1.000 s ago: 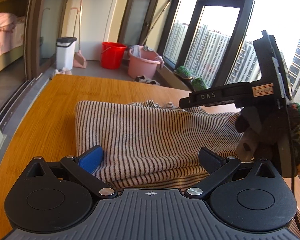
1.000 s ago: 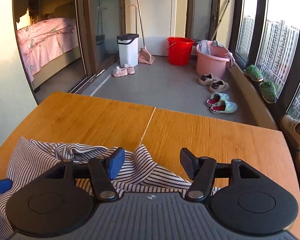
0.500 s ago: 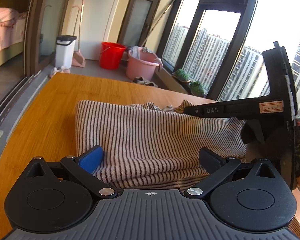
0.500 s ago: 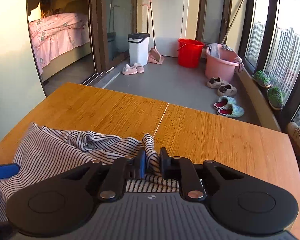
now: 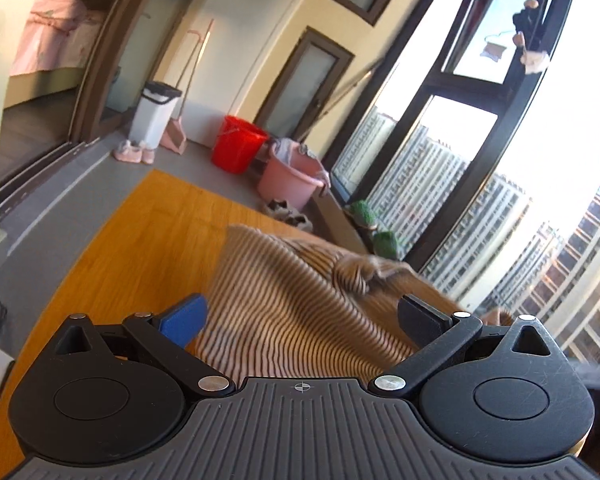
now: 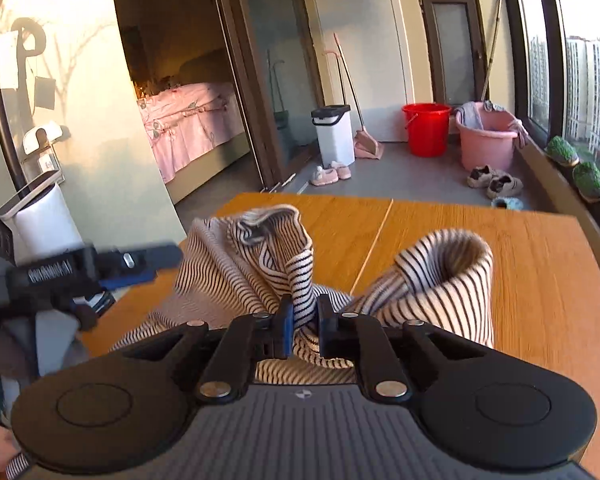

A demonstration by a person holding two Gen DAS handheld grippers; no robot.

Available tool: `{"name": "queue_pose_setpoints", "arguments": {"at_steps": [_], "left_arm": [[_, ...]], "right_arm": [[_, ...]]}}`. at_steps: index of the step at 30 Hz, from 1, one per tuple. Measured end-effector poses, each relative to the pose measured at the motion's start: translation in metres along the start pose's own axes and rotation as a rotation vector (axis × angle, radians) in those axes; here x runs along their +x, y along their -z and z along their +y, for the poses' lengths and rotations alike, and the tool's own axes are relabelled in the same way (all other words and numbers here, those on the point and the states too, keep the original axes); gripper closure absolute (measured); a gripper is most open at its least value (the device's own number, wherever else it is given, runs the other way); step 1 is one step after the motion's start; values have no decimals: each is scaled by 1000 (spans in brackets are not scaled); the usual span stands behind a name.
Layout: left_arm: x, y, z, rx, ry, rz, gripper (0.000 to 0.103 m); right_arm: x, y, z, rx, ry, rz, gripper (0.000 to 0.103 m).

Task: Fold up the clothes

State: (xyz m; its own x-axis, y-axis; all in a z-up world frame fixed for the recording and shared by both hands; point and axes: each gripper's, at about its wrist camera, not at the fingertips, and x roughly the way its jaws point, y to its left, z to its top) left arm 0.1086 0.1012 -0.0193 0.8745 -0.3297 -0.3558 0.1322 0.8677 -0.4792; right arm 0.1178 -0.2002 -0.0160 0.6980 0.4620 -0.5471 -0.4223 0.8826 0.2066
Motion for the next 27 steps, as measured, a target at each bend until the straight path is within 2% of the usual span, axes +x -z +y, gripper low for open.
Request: {"name": "queue_pose_setpoints", "arguments": {"at_steps": [3,5,9,11,14,17,18,19,22,24,27], "left_arm": [[-9,-16,4,-3,-34,-71,0],[-4,-27,5,-15,-51,-58,0],[22,-44,-1,16,46,38,0],[44,-48,-5,61,45,84,0],[78,-49,1,26,17,176,0],[89,-41,14,-46,84,249,0],[87,-36,16,-46,117,259,4],[80,-31,14,-21,133,260,14],[57,-17,10,54,157,261,34],[43,-8,9,86,151,262,40],[23,7,6,133,130,258,40]], "right_arm": [[1,19,-2,23,2,15,92],[1,25,-2,33,4,12,92],[0,29,3,17,14,10,92],[-1,31,6,-3,21,14,92],[-3,34,10,-19,33,12,92],[-7,37,12,-28,45,6,92],[-8,38,11,-28,47,4,92],[-10,39,11,-27,48,3,92],[-15,42,7,-23,55,2,92],[-18,45,6,-20,57,2,92],[-21,50,4,-15,60,3,92]]}}
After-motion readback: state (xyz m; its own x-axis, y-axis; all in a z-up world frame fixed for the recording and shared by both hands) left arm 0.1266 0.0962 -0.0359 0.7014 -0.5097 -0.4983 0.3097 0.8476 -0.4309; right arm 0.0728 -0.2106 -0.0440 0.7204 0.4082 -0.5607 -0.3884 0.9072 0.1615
